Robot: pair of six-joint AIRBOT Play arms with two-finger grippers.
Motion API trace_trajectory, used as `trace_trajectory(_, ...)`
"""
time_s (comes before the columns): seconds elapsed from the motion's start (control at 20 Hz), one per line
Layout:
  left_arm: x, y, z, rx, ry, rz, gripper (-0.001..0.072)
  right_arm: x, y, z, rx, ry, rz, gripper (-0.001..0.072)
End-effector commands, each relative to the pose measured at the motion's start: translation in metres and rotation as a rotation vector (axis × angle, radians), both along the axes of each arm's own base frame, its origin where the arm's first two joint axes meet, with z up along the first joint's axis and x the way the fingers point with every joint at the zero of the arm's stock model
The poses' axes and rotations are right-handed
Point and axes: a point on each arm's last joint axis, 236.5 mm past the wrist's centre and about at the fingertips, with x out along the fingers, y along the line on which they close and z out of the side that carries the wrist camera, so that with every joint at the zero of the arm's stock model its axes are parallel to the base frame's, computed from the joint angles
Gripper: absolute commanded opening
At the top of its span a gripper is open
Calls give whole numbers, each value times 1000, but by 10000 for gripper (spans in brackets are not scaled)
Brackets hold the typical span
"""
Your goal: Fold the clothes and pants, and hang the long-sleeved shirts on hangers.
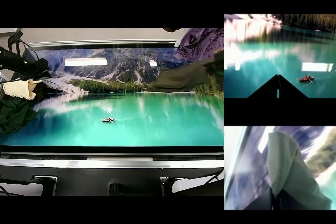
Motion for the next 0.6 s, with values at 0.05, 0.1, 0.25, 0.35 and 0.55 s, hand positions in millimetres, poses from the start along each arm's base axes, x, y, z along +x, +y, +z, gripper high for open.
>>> trace_trajectory(0.05,0,1,-1,1,1,1,16,-79,-89,-35,-9,237,-220,25)
trace_trajectory(0.1,0,1,-1,1,2,1,16,-97,-102,-38,-40,288,-252,25)
trace_trajectory(0.25,0,1,-1,1,2,1,16,-153,-117,-58,-123,469,-292,26)
trace_trajectory(0.35,0,1,-1,1,3,1,16,-190,-114,-76,-158,585,-314,26)
trace_trajectory(0.55,0,1,-2,0,5,1,16,-248,-89,-108,-138,716,-380,27)
